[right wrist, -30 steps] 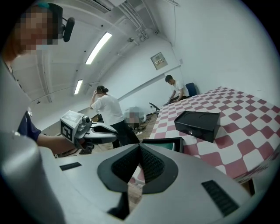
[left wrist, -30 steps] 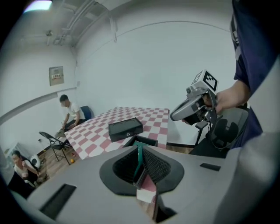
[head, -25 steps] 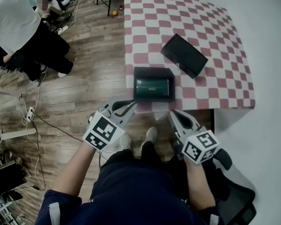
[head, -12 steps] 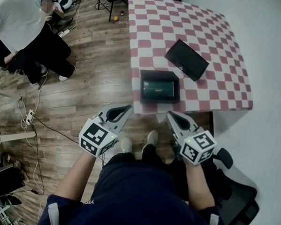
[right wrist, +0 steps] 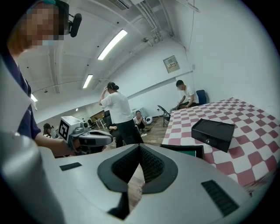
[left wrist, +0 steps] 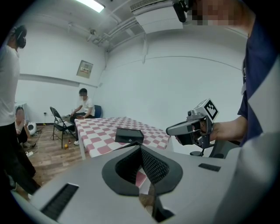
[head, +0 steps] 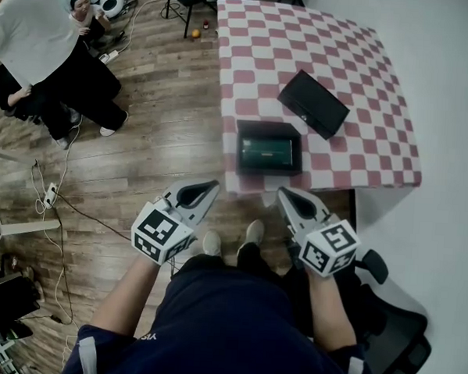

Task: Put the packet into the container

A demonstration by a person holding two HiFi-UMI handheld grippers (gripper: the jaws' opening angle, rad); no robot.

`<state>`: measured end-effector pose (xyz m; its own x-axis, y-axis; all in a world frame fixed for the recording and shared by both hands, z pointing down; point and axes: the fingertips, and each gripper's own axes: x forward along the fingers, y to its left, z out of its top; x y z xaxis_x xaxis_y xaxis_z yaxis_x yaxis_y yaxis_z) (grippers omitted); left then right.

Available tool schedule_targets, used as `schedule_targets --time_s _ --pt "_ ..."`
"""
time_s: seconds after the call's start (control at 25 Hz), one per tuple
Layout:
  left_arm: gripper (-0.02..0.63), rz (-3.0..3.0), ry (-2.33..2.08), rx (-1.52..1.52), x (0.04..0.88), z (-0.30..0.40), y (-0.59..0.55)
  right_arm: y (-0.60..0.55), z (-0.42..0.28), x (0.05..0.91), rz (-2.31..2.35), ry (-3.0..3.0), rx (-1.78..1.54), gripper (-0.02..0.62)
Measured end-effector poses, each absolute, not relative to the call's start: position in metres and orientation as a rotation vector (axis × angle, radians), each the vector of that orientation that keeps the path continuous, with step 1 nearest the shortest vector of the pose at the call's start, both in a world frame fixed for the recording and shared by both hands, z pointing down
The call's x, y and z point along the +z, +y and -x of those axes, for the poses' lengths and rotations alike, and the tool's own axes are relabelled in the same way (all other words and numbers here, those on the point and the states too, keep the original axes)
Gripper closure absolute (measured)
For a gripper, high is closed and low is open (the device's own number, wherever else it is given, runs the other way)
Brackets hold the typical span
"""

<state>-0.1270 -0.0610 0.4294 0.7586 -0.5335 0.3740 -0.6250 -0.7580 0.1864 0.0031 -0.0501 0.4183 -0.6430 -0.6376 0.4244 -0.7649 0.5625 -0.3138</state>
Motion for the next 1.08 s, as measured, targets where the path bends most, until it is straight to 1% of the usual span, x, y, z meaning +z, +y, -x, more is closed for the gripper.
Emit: schedule_targets --time_s 1.08 --pt "0.581 -2.648 -0.878 0.481 0.434 0.096 -0.079 -0.063 -0.027 0.429 -1.106 -2.507 0.716 0.58"
